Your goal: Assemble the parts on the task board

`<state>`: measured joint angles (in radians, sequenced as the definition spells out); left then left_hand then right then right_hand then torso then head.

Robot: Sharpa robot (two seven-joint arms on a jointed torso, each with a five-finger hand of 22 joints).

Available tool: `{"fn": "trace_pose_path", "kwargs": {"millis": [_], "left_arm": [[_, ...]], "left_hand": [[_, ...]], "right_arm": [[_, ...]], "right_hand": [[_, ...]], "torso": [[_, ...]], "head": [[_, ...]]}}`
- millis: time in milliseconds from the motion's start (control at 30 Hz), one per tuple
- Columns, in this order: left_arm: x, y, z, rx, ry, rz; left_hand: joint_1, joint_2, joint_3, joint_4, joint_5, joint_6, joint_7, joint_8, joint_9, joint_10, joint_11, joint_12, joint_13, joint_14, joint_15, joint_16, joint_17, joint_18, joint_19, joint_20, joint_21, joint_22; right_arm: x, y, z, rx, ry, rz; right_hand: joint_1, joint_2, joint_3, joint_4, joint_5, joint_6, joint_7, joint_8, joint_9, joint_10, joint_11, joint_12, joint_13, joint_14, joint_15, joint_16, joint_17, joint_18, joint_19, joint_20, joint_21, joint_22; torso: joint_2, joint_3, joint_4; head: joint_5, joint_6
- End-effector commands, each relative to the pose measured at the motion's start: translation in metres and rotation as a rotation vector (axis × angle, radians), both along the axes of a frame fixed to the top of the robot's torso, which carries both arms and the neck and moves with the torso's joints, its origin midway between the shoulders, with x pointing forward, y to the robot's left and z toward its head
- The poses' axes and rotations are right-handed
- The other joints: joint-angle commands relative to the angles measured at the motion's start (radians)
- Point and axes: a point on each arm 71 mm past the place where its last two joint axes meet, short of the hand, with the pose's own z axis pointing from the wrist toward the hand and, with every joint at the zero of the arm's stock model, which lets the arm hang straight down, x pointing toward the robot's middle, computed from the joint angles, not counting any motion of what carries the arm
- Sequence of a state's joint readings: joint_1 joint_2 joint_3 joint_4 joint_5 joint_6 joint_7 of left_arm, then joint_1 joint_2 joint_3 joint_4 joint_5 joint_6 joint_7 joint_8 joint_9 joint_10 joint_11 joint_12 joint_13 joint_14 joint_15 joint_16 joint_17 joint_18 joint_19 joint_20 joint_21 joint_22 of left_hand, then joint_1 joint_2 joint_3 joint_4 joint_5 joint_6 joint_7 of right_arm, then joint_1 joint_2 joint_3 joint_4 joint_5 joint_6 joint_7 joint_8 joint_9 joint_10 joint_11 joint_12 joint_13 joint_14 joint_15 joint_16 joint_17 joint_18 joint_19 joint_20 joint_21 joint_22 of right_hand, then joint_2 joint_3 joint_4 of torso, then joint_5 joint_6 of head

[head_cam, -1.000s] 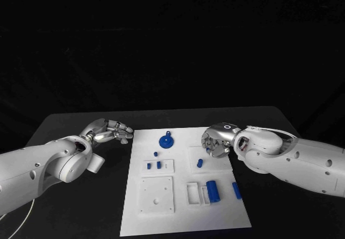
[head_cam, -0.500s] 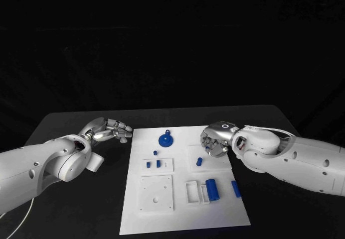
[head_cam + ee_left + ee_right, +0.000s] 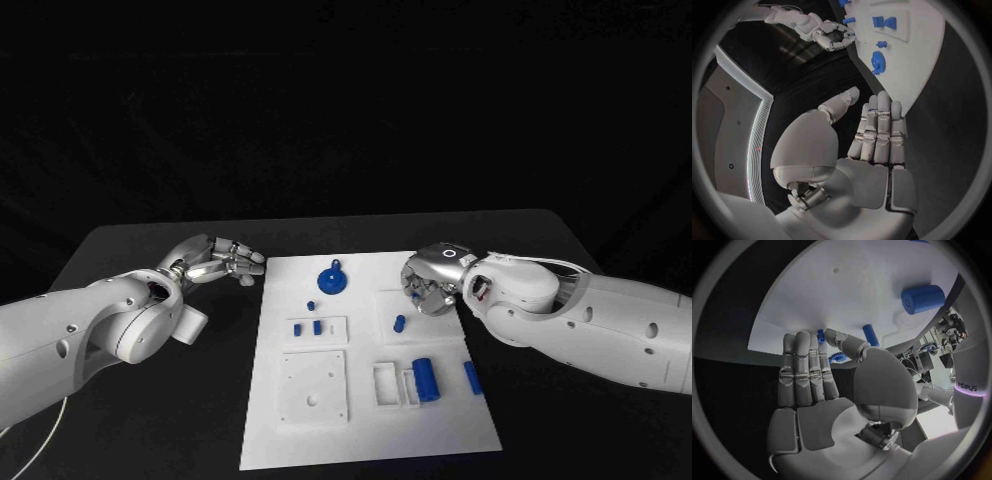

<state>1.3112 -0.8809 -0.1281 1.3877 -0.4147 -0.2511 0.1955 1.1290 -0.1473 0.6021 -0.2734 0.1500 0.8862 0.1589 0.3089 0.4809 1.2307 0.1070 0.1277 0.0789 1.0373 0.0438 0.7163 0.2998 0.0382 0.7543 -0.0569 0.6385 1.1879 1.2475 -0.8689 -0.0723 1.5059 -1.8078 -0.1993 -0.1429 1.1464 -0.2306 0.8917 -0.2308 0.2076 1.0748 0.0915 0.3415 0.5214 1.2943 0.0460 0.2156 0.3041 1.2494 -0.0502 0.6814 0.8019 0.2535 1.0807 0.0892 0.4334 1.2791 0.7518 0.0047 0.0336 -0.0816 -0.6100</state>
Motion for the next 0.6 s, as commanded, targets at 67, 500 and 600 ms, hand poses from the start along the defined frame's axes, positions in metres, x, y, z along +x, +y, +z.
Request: {"fn": "trace_pose_path", "kwargs": {"millis": [67,500,600], "left_arm": [[-0.0004,-0.0019,0.0009,-0.001,-0.005,-0.014],[0.0011,-0.001,0.0007,0.0,-0.008,-0.008],[0.0015,-0.0006,0.0006,0.001,-0.007,-0.006]], "left_hand": [[-0.007,-0.001,-0.005,0.001,0.004,-0.007,0.0,-0.004,-0.001,-0.006,0.003,-0.007,-0.001,0.008,-0.001,-0.005,0.002,-0.001,0.009,0.001,-0.004,0.002],[-0.008,-0.001,-0.005,0.001,0.004,-0.008,0.0,-0.004,-0.002,-0.006,0.004,-0.008,-0.001,0.009,-0.001,-0.007,0.004,-0.002,0.009,0.001,-0.005,0.002],[-0.008,-0.001,-0.006,0.001,0.004,-0.008,0.001,-0.004,-0.002,-0.006,0.004,-0.008,-0.001,0.009,-0.001,-0.007,0.005,-0.002,0.009,0.001,-0.005,0.003]], "right_arm": [[-0.005,0.0013,-0.0159,-0.053,0.036,0.0],[-0.003,-0.0011,-0.0102,-0.012,-0.003,-0.008],[0.0002,-0.0018,-0.0072,0.013,-0.004,-0.015]], "right_hand": [[0.006,-0.002,0.005,-0.006,0.007,0.01,0.0,0.007,0.003,0.011,0.0,0.001,0.006,0.011,-0.005,0.006,0.003,0.008,0.011,-0.001,0.005,0.004],[0.003,-0.014,0.017,0.002,0.029,0.02,-0.005,0.011,0.014,0.024,-0.006,-0.002,0.026,0.025,-0.011,0.006,0.015,0.008,0.026,-0.007,0.012,0.008],[0.003,-0.015,0.018,0.003,0.029,0.02,-0.005,0.011,0.015,0.025,-0.006,-0.002,0.028,0.026,-0.011,0.005,0.016,0.008,0.027,-0.008,0.013,0.008]], "torso": [[0.0,0.0003,0.0002],[0.0,-0.0007,0.0006],[0.0,-0.0008,0.0003]], "head": [[0.0,-0.001],[-0.001,0.001],[-0.001,0.001]]}}
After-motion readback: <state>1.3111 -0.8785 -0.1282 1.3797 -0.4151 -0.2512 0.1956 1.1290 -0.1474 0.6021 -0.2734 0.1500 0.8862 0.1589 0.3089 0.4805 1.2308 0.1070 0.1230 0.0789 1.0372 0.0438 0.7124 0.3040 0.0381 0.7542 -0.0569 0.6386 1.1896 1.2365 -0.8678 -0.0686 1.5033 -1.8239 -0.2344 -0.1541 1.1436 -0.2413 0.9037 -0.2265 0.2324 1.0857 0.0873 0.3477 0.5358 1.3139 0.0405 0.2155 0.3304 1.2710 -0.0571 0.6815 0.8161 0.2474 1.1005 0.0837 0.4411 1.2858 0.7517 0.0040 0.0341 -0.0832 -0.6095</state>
